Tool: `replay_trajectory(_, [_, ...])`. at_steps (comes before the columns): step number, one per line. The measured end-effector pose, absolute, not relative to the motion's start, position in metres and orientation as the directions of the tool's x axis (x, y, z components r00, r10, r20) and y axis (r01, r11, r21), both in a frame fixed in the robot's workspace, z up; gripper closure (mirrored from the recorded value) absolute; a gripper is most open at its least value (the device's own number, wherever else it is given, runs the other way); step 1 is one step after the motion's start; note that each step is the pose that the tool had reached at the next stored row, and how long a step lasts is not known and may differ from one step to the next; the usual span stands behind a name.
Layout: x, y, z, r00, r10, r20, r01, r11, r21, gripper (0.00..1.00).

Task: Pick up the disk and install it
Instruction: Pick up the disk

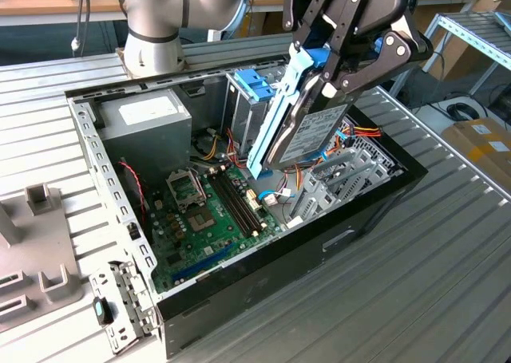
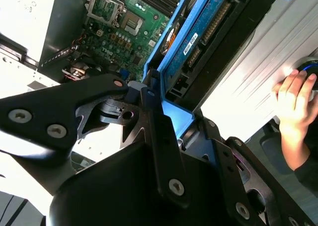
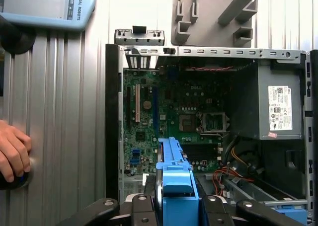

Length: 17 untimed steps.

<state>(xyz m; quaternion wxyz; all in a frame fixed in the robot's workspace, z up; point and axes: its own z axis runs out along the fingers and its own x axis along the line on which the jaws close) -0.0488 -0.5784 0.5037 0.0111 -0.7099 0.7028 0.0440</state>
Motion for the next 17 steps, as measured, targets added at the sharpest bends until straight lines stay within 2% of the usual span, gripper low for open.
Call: replay_trajectory(17, [-0.0415,-0.5784,0.5022,0.008,-0.997,-0.078,-0.999,-0.012,0.046,0.63])
